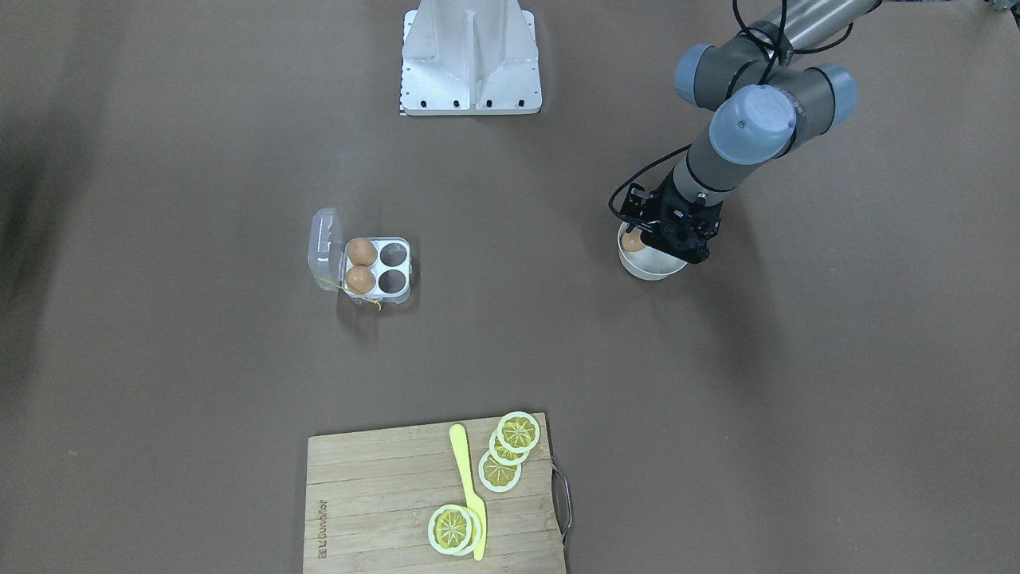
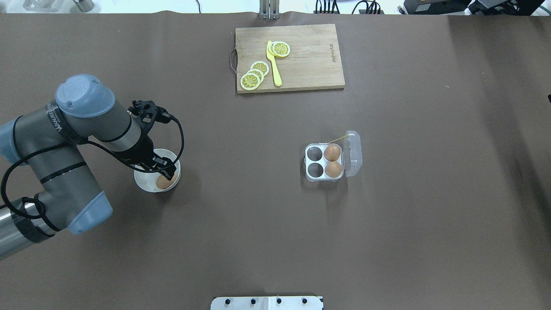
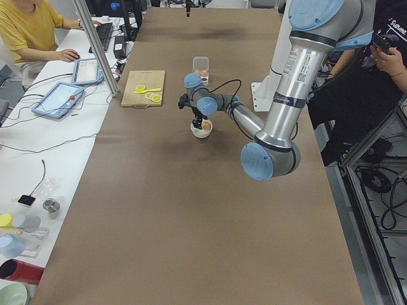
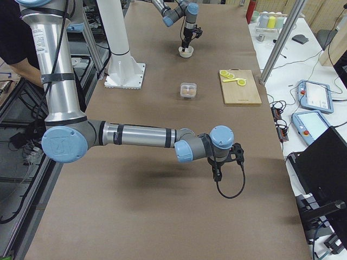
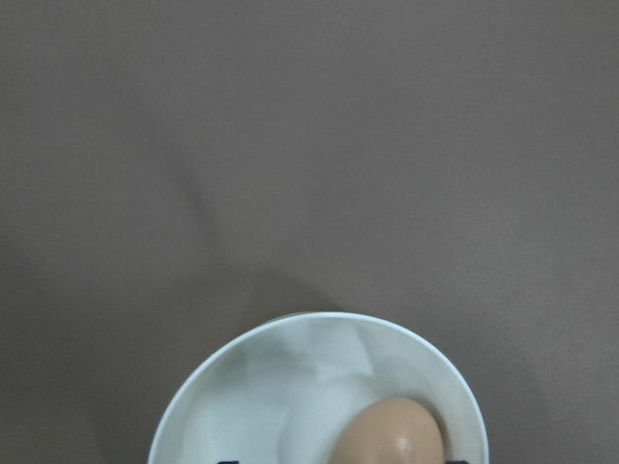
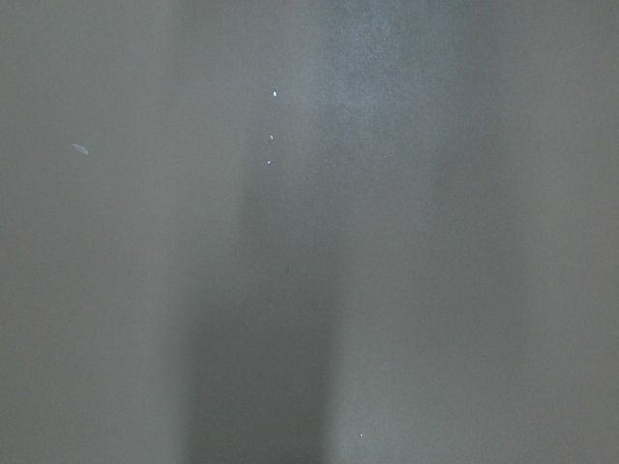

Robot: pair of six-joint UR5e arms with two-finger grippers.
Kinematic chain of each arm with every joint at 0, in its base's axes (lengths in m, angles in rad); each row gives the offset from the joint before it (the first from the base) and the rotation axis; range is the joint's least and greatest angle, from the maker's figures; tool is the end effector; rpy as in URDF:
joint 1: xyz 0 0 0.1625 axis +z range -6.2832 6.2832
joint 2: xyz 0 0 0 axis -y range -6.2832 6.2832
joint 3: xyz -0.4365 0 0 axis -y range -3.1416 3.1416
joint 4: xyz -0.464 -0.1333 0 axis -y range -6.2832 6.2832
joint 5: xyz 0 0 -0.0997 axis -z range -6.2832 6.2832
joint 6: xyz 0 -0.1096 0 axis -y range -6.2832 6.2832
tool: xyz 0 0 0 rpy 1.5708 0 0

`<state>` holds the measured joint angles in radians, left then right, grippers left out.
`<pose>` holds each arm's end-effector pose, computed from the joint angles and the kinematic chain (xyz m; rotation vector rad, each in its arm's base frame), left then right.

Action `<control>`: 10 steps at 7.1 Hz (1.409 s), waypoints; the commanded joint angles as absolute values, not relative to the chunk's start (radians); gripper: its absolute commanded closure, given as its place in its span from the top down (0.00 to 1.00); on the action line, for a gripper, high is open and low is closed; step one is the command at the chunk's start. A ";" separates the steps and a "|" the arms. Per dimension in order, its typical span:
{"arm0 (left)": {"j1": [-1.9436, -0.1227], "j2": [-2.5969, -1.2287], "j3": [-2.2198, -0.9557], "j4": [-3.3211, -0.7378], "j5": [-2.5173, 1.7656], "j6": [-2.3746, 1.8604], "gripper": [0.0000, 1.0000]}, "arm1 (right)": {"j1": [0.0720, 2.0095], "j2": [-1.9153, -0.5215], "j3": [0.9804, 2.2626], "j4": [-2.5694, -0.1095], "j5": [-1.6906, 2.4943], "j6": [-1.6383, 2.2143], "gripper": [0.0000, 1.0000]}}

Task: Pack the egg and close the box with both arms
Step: 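Lower the left gripper into the bowl and grasp the brown egg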

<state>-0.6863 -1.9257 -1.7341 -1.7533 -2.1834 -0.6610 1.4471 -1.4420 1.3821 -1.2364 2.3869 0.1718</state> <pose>0.4883 -0.4908 0.3462 0.0763 0.8992 0.4227 -0.0254 -0.6373 0.6684 0.1368 -0.8399 -0.0668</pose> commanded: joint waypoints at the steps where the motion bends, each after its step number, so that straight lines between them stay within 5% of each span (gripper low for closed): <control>1: -0.676 -1.925 -1.733 -1.753 -2.183 -0.661 0.68 | 1.448 -1.443 1.381 -1.236 2.387 0.172 1.00; 10: -0.658 -1.953 -1.701 -1.753 -2.194 -0.647 0.63 | 1.450 -1.448 1.381 -1.229 2.387 0.172 1.00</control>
